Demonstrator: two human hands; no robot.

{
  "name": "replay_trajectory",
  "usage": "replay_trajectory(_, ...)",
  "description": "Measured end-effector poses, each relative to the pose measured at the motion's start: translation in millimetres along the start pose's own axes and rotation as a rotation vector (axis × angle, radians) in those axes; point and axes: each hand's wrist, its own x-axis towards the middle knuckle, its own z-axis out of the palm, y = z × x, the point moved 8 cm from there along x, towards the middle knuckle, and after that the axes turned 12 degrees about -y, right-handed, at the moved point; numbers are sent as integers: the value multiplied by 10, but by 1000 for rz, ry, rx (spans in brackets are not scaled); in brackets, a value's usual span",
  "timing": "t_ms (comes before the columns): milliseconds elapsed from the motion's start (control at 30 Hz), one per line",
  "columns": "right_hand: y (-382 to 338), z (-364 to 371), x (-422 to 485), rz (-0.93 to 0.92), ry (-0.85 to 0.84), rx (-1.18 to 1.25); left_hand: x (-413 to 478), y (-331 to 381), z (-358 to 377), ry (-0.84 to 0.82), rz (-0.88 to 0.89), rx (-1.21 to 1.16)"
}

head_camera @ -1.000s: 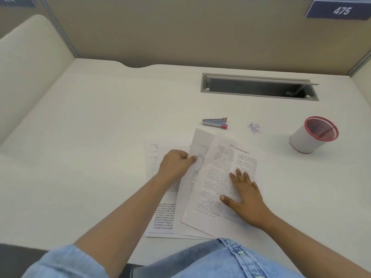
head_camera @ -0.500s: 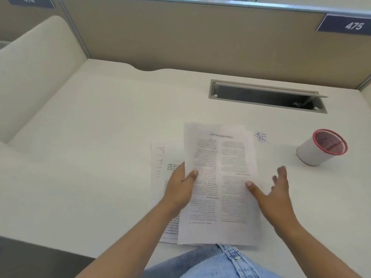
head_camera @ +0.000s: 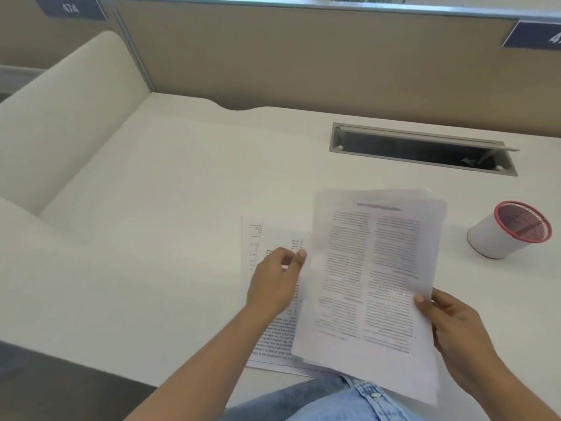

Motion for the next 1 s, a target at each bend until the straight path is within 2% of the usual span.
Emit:
replay_trajectory(100,85,-237,-74,25,103,38,-50,-185,-231,145,-179,386)
replay_trajectory(233,74,-452,-184,31,207,77,-61,-370,-248,108,-385,726)
replay_trajectory(300,70,-517,-202,35,241,100,-34,-399,-192,98,-413,811)
replay_trajectory(367,56,-550,-222,38,265,103,2,-396,-183,118,-411,795)
replay_trajectory(633,19,-483,-267,31,321,185,101,-443,-223,117,-383,453)
replay_trajectory(1000,54,-331,-269,26,251,202,20,-465,-230,269,-272,565)
